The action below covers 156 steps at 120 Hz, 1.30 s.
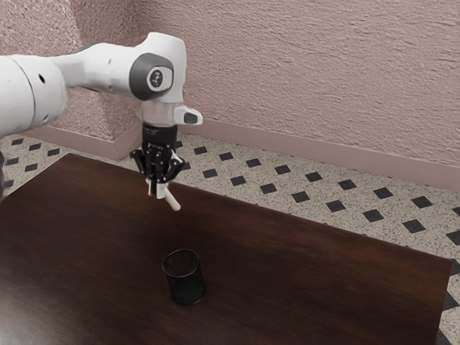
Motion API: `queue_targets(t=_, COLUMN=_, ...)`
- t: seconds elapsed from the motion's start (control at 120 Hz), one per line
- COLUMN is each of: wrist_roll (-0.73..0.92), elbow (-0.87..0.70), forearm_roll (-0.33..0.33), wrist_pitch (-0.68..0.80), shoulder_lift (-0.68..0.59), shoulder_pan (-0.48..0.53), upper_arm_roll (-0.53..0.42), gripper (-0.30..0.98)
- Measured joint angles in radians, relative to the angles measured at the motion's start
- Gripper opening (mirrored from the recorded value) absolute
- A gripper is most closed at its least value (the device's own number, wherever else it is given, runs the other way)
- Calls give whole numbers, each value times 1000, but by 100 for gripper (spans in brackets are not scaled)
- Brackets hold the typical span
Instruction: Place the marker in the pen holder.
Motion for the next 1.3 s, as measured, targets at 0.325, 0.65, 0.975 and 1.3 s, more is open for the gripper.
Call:
queue_targets(t=0.325, wrist_roll=-42, elbow=13, forearm_roll=-93, wrist_pitch=-251, shoulder_lift=-23, shoulder_pan=-132, upper_arm_roll=-1, gripper=-7)
queue_targets(t=0.65, wrist_roll=-73, elbow=-55, forearm_roll=-115, wrist_pitch=-305, shoulder_lift=7, shoulder_pan=-132, upper_arm_roll=-10, gripper=-6)
queue_targets(t=0.975, wrist_roll=-95, elbow=-56, forearm_roll=-110, wrist_pitch=-209, shoulder_lift=44, shoulder_pan=-112, upper_arm_roll=-8, gripper=2)
queue_targets(t=1.3, wrist_roll=-112, elbow=-54, forearm_roll=-102, wrist_pitch=-118, shoulder_lift=76, shoulder_pan=-109, upper_arm_roll=-9, gripper=-8)
